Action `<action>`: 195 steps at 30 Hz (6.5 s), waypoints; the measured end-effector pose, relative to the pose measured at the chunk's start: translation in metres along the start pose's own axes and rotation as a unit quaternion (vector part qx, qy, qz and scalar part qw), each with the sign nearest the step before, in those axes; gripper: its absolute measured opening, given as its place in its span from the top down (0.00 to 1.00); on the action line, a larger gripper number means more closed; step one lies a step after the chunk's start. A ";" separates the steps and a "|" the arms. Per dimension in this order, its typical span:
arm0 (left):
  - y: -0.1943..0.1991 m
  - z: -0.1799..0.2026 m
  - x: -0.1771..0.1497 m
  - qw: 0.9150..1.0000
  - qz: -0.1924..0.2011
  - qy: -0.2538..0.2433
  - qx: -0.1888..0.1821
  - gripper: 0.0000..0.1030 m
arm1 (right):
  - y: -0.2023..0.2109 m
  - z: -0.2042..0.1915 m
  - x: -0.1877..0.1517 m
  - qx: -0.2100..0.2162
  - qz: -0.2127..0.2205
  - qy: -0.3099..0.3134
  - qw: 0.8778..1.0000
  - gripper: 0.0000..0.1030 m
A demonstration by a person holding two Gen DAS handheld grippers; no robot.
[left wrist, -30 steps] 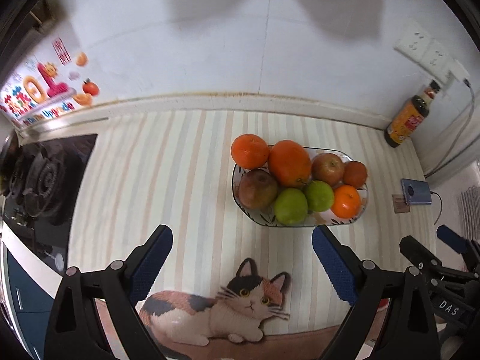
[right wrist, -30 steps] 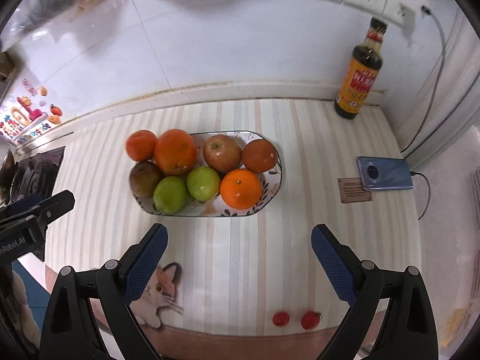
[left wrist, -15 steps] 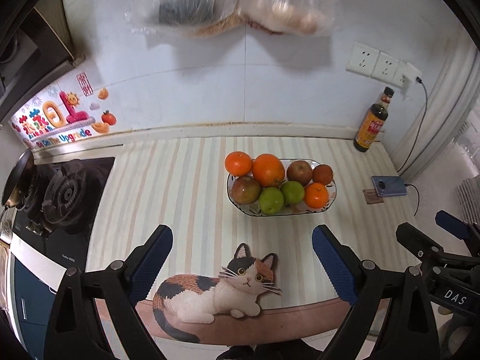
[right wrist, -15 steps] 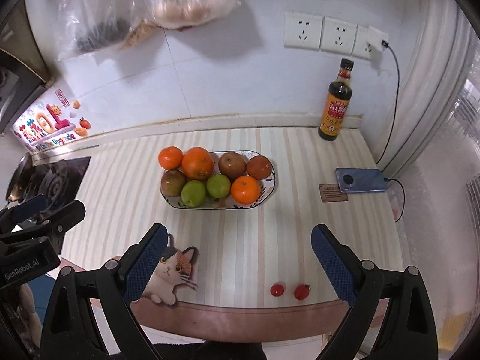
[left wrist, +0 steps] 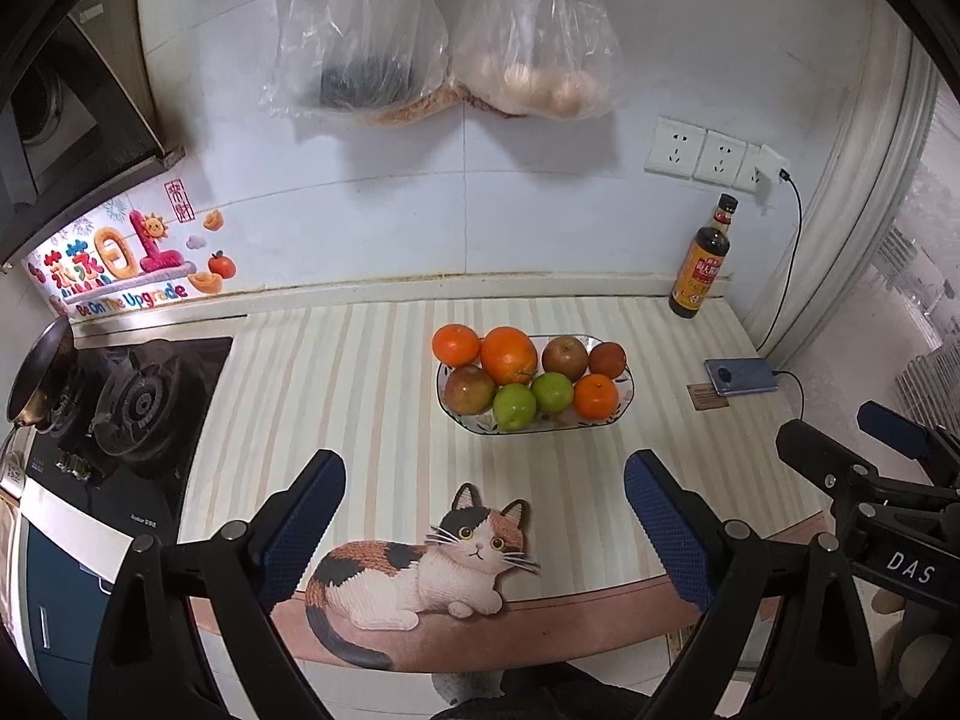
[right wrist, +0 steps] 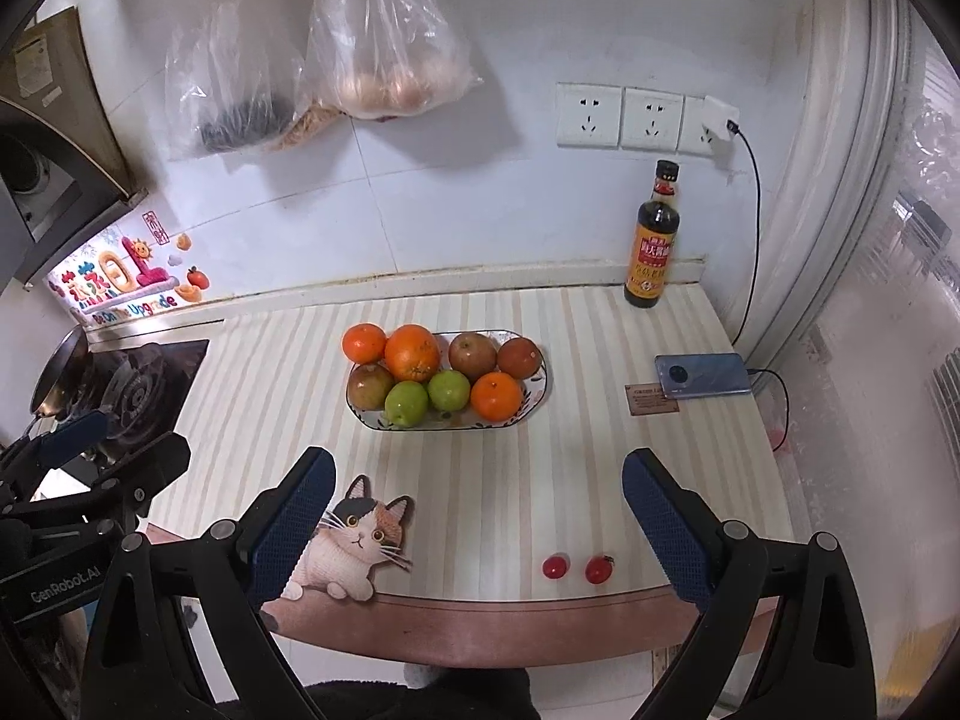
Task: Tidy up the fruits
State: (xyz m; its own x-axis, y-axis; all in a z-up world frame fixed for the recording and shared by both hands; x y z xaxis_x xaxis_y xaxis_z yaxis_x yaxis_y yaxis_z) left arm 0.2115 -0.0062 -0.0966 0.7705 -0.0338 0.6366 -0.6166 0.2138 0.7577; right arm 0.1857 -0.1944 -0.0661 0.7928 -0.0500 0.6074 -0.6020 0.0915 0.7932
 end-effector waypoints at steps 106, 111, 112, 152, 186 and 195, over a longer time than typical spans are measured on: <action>-0.385 0.038 0.050 0.917 -0.359 0.117 -0.130 0.75 | -0.390 0.020 0.031 0.263 -0.231 -0.195 0.916 0.36; -0.377 0.036 0.053 0.918 -0.353 0.122 -0.135 0.65 | -0.382 0.028 0.037 0.253 -0.221 -0.199 0.921 0.32; -0.372 0.035 0.055 0.920 -0.347 0.121 -0.136 0.60 | -0.379 0.029 0.039 0.249 -0.217 -0.196 0.923 0.29; 0.001 -0.007 -0.033 1.000 -0.018 0.001 0.012 0.05 | 0.009 -0.005 -0.040 -0.025 0.015 -0.007 1.000 0.04; 0.104 0.018 -0.078 0.997 0.050 0.043 0.042 0.05 | 0.121 0.033 -0.071 0.028 0.066 0.010 0.997 0.02; 0.064 -0.005 -0.049 0.997 0.024 0.036 0.062 0.00 | 0.066 0.018 -0.041 0.013 0.038 0.010 0.999 0.02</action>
State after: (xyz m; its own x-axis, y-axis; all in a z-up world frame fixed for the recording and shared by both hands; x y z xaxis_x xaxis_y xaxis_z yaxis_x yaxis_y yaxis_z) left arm 0.1347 0.0140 -0.0802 0.7459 0.0453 0.6645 -0.6656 0.0902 0.7409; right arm 0.1115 -0.2039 -0.0381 0.7468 -0.0247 0.6646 -0.6620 0.0676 0.7465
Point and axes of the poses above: each gripper's, at about its wrist camera, not at the fingertips, and y roughly against the way its jaws point, z to its right, x to its top, the point moved 6 cm from there along -y, roughly the way its jaws point, and after that the axes turned 8 degrees about -x, right-handed, at the moved point
